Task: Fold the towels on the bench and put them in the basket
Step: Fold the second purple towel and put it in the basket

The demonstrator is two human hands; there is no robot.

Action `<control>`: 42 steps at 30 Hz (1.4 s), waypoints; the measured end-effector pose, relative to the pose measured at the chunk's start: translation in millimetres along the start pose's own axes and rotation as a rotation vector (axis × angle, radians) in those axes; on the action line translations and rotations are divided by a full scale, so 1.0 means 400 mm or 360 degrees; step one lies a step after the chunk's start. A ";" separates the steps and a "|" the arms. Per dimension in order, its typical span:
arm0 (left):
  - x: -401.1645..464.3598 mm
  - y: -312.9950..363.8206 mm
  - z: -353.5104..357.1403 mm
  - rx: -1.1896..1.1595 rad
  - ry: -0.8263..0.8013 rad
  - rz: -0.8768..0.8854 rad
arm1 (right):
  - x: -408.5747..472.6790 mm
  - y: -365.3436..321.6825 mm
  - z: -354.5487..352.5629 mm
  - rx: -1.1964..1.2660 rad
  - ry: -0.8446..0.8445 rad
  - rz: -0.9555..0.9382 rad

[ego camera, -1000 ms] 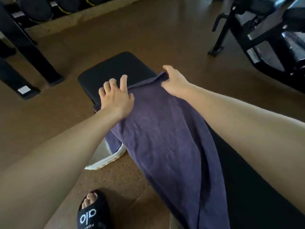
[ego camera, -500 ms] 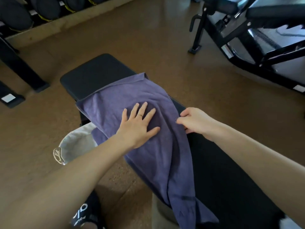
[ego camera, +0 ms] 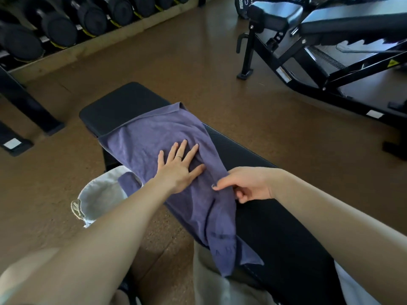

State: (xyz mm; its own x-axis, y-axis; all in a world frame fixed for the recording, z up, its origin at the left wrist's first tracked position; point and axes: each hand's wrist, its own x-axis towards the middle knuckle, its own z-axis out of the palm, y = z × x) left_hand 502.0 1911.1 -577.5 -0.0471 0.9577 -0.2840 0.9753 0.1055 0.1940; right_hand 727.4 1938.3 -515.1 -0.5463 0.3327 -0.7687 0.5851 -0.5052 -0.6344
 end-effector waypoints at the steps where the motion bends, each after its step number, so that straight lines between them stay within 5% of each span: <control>1: 0.000 0.000 0.000 -0.0003 -0.0005 -0.0007 | -0.010 0.003 -0.006 -0.0097 -0.0009 -0.0007; 9: 0.005 0.005 0.005 0.0025 0.0012 -0.0037 | -0.114 0.058 -0.077 -0.0042 -0.0009 -0.0052; 18: -0.013 0.039 -0.001 0.0192 0.0175 -0.0056 | -0.177 0.148 -0.239 -0.1095 0.1221 0.0065; 24: -0.080 0.127 -0.001 0.0156 0.0087 0.0319 | -0.181 0.158 -0.261 -0.1112 0.0821 0.0387; 31: -0.081 0.106 -0.007 0.0149 -0.0153 0.0258 | -0.160 0.108 -0.210 -0.1967 0.1132 0.0476; 35: -0.054 0.037 -0.050 0.0038 0.0002 0.0086 | -0.079 0.034 -0.172 -0.1676 0.0991 0.0077; 42: -0.011 -0.159 -0.094 -0.0296 0.0222 -0.0518 | 0.132 -0.139 -0.121 -0.1217 0.1190 -0.0499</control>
State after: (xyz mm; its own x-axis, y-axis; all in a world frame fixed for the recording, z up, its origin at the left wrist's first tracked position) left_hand 431.9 1910.3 -553.3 -0.3886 0.8920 -0.2310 0.8494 0.4440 0.2855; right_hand 694.9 2022.6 -524.4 -0.3866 0.8855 -0.2577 0.8404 0.2232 -0.4939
